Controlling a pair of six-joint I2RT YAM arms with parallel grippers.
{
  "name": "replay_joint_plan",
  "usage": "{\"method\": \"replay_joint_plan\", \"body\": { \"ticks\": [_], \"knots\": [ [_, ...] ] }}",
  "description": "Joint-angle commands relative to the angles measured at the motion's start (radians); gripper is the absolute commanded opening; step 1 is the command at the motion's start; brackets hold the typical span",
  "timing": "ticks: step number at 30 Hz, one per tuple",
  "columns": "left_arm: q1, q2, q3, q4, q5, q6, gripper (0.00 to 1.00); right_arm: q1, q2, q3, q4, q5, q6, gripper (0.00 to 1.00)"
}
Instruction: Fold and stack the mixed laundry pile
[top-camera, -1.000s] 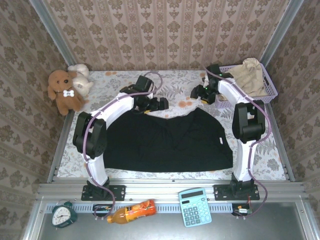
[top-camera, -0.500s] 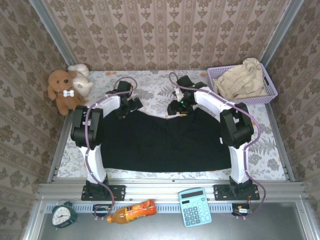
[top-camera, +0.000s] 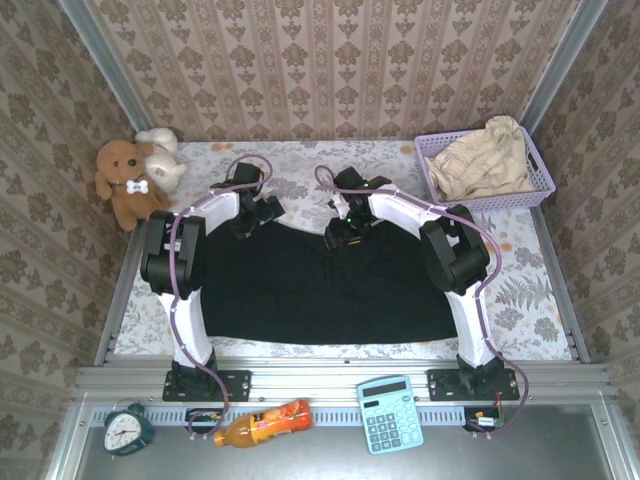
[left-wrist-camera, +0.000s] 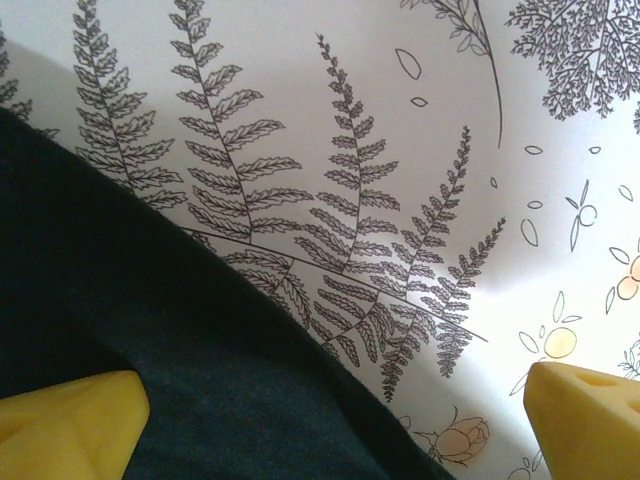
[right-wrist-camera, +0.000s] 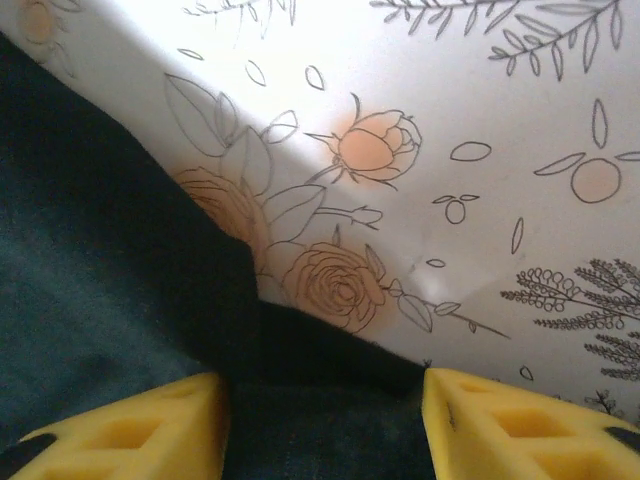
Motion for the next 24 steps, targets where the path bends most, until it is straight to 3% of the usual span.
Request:
{"method": "replay_joint_plan", "body": {
  "ticks": [1, 3, 6, 18, 19, 20, 24],
  "knots": [
    [0.028, 0.026, -0.048, -0.019, 0.005, -0.017, 1.00, 0.001, 0.017, 0.046, -0.029, 0.043, -0.003, 0.33],
    [0.036, 0.022, -0.054, -0.018, 0.005, -0.015, 1.00, -0.003, 0.005, 0.048, -0.035, 0.045, 0.008, 0.18],
    [0.045, 0.026, -0.062, -0.015, 0.004, -0.011, 1.00, -0.025, -0.035, 0.036, -0.032, 0.014, 0.037, 0.11],
    [0.069, 0.076, -0.070, -0.031, -0.002, -0.003, 1.00, -0.130, -0.155, -0.096, 0.052, -0.149, 0.131, 0.15],
    [0.069, 0.076, -0.068, -0.033, 0.000, -0.003, 1.00, -0.133, -0.159, -0.104, 0.063, -0.155, 0.137, 0.11],
    [0.069, 0.076, -0.066, -0.034, -0.001, -0.001, 1.00, -0.135, -0.161, -0.106, 0.068, -0.160, 0.142, 0.00],
    [0.069, 0.075, -0.051, -0.041, -0.001, 0.003, 1.00, -0.154, -0.204, -0.128, 0.071, -0.123, 0.162, 0.00]
  ]
}}
